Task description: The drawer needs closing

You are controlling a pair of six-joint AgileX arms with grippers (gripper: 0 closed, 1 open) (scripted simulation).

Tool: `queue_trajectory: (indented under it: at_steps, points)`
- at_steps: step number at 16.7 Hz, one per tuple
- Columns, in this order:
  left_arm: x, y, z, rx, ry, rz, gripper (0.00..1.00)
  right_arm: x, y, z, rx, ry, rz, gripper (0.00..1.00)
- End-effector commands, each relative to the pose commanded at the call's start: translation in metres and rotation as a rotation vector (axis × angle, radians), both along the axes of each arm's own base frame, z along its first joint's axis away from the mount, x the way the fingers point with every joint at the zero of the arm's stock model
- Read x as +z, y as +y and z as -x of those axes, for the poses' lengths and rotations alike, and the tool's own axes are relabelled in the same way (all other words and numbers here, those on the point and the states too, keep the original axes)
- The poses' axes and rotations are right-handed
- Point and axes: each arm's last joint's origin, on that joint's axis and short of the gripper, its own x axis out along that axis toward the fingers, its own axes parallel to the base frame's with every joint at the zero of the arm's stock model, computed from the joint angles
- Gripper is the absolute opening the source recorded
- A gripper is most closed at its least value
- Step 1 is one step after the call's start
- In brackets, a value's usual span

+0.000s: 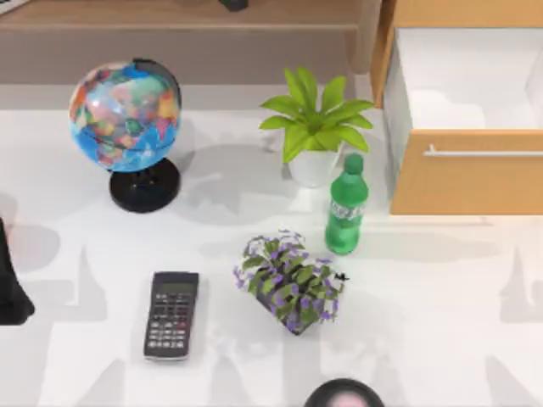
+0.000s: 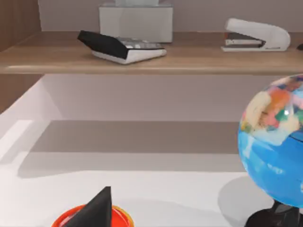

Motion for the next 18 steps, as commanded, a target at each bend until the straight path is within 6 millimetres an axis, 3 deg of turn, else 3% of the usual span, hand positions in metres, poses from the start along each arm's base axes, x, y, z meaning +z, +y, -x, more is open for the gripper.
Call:
queue_trajectory:
  at_steps: [4,9,14,18]
  points:
    - [0.000,0.000,0.000,0.000,0.000,0.000,1.00,0.011,-0.002,0.000,0.001,-0.017,0.001,1.00]
    - [0.000,0.000,0.000,0.000,0.000,0.000,1.00,0.067,-0.019,-0.013,-0.002,-0.043,0.013,1.00]
    - [0.000,0.000,0.000,0.000,0.000,0.000,1.00,0.119,-0.058,-0.049,-0.005,-0.018,0.012,1.00]
    - [0.000,0.000,0.000,0.000,0.000,0.000,1.00,0.141,-0.098,-0.075,-0.002,-0.003,0.003,1.00]
